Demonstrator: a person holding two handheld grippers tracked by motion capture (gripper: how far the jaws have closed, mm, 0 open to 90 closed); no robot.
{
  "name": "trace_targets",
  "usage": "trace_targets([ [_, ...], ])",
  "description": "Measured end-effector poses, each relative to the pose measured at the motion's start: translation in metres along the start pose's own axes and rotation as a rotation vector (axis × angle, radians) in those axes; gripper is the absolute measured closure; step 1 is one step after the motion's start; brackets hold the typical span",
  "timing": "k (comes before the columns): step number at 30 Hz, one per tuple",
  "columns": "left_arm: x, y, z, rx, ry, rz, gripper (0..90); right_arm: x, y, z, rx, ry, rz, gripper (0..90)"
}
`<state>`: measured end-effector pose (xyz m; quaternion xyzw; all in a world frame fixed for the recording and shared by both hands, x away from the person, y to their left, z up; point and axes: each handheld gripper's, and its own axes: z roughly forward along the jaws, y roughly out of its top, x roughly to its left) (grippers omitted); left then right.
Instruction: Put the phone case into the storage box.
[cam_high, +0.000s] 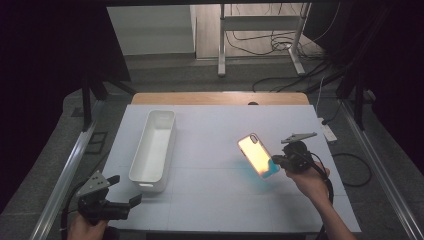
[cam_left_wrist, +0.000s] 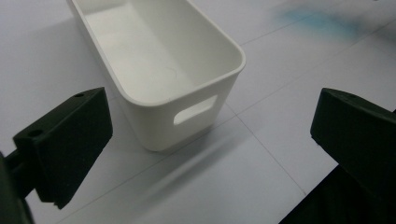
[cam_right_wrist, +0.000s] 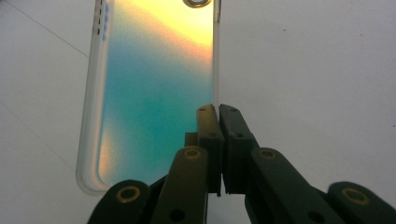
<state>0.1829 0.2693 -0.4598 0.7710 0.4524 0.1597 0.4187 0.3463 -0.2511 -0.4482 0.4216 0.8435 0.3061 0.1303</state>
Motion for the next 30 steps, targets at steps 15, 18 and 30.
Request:
trace_targets([
  [15,-0.006,0.023,0.012,-0.022,-0.040,0.020,0.0,0.006,0.005,-0.011,-0.075,0.005,-0.018,88.0],
  [18,-0.007,0.026,0.014,-0.020,-0.046,0.024,0.0,0.007,0.006,-0.013,-0.084,0.003,-0.019,88.0],
  [30,-0.008,0.057,0.037,-0.032,-0.138,0.025,0.0,0.015,0.010,-0.018,-0.121,0.008,-0.040,88.0],
])
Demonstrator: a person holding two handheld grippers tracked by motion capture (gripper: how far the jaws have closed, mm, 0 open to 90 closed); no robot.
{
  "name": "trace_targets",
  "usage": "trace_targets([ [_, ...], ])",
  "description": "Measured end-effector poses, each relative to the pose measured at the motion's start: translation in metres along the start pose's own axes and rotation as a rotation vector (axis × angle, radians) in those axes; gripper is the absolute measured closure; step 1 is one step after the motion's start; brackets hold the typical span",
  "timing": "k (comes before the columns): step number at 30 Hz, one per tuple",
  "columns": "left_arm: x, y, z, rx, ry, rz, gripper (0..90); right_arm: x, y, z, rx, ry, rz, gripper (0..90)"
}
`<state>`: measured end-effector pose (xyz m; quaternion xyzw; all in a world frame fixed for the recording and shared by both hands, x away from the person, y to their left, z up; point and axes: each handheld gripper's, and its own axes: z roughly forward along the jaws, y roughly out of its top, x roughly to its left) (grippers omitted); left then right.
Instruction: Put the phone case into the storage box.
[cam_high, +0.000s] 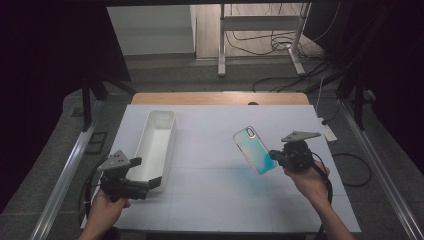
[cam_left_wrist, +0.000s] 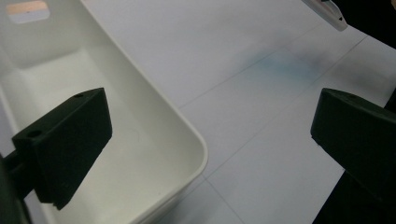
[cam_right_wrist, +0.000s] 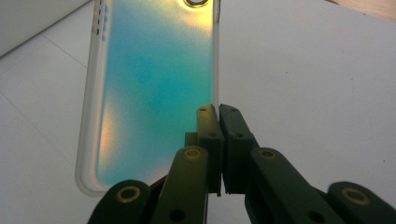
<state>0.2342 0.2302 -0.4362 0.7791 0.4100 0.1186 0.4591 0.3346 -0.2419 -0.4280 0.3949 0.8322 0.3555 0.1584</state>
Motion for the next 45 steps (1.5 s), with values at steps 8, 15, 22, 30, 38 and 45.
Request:
trace_targets([
  [8,-0.003,0.016,0.018,0.007,-0.051,0.007,0.0,0.004,0.003,-0.002,-0.015,0.002,-0.007,88.0],
  [15,-0.006,0.027,0.031,0.011,-0.086,-0.002,0.0,0.010,0.005,-0.001,-0.027,0.011,-0.027,88.0],
  [22,-0.009,0.039,0.047,0.019,-0.129,-0.003,0.0,0.015,0.007,-0.001,-0.038,0.013,-0.042,88.0],
  [30,-0.009,0.047,0.063,0.020,-0.184,-0.028,0.0,0.019,0.009,0.000,-0.044,0.016,-0.053,88.0],
  [38,-0.009,0.056,0.075,0.029,-0.224,-0.042,0.0,0.025,0.011,0.001,-0.049,0.023,-0.062,88.1],
  [45,-0.010,0.064,0.085,0.029,-0.256,-0.047,0.0,0.032,0.013,0.001,-0.065,0.027,-0.072,88.0],
])
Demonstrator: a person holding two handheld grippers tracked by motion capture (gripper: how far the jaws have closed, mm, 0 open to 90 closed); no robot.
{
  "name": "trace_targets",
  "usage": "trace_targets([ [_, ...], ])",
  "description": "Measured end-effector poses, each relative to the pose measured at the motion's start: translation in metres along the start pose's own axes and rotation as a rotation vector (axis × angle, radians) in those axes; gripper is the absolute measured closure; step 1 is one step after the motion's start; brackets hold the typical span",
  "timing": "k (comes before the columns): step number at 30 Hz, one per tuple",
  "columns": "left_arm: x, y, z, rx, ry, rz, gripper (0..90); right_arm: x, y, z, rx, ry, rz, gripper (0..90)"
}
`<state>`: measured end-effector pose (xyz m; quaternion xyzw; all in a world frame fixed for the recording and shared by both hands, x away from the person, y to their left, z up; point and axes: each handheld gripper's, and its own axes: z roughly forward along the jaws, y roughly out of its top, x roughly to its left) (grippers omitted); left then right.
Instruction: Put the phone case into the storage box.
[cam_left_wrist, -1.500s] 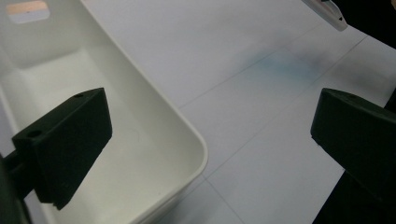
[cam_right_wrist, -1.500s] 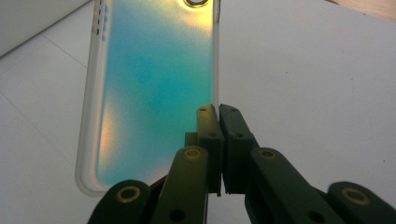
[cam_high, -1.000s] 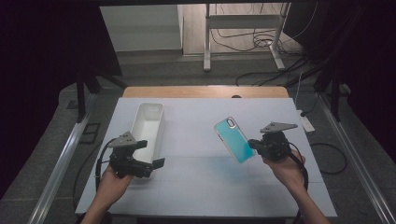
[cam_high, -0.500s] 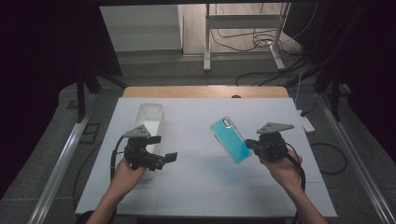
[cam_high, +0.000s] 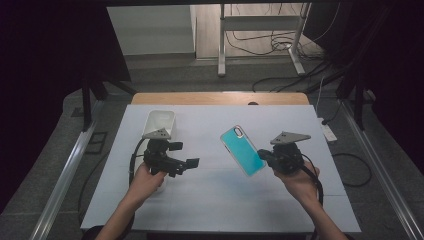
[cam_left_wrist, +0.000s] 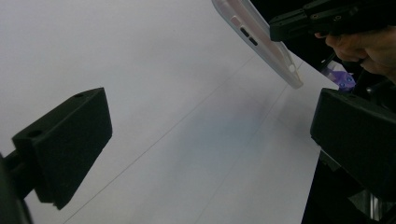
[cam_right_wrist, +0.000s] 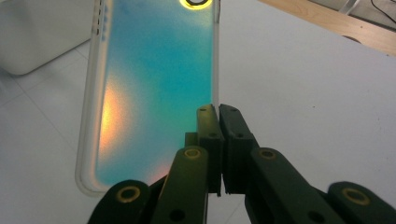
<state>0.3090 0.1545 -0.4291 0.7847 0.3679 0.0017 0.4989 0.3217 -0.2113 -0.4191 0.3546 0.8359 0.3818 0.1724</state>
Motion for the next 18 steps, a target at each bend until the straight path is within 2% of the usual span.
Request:
trace_targets([
  [4,-0.001,0.003,0.004,0.007,-0.003,0.000,0.0,0.003,0.001,0.000,-0.006,0.002,-0.007,88.0],
  [8,0.000,0.008,0.011,-0.005,-0.025,-0.023,0.0,0.008,0.003,0.002,-0.008,0.008,-0.017,88.0],
  [18,-0.003,0.019,0.024,-0.004,-0.068,-0.026,0.0,0.018,0.006,0.006,-0.012,0.021,-0.037,88.1],
])
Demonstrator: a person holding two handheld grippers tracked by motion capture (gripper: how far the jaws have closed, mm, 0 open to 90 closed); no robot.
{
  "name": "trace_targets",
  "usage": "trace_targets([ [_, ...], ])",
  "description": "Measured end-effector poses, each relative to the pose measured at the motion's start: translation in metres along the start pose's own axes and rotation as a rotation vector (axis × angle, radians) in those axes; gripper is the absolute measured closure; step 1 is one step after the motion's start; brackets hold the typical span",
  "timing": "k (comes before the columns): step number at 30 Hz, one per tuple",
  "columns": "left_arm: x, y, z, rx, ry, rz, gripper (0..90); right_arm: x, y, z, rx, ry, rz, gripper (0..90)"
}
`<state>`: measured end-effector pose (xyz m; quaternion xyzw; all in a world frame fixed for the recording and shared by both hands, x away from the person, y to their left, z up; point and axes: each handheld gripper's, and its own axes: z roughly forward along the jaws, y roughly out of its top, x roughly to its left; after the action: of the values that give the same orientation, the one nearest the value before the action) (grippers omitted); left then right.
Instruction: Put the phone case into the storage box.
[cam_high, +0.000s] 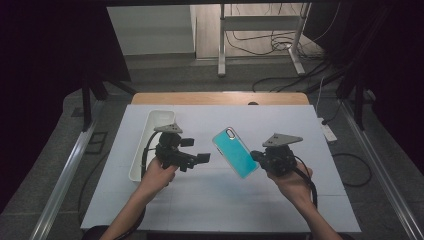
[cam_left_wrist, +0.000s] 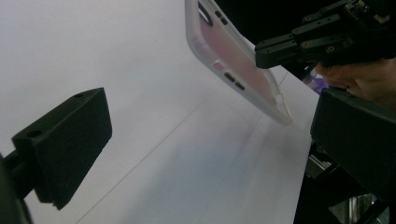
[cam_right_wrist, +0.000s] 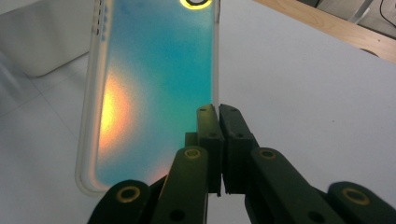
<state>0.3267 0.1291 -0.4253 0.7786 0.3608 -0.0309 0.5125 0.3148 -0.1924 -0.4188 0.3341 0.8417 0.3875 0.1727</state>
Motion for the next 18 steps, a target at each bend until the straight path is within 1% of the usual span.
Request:
trace_targets([
  [5,0.000,0.003,0.005,-0.003,-0.026,-0.018,0.0,0.003,0.001,0.001,-0.001,0.003,-0.013,88.0],
  [8,0.000,0.005,0.010,0.006,-0.041,-0.029,0.0,0.008,0.002,0.002,-0.004,0.008,-0.019,88.0],
  [15,0.001,0.007,0.016,0.007,-0.061,-0.054,0.0,0.014,0.003,0.003,-0.008,0.023,-0.033,88.0],
  [18,0.001,0.007,0.017,0.008,-0.060,-0.056,0.0,0.017,0.004,0.003,-0.012,0.028,-0.042,88.0],
])
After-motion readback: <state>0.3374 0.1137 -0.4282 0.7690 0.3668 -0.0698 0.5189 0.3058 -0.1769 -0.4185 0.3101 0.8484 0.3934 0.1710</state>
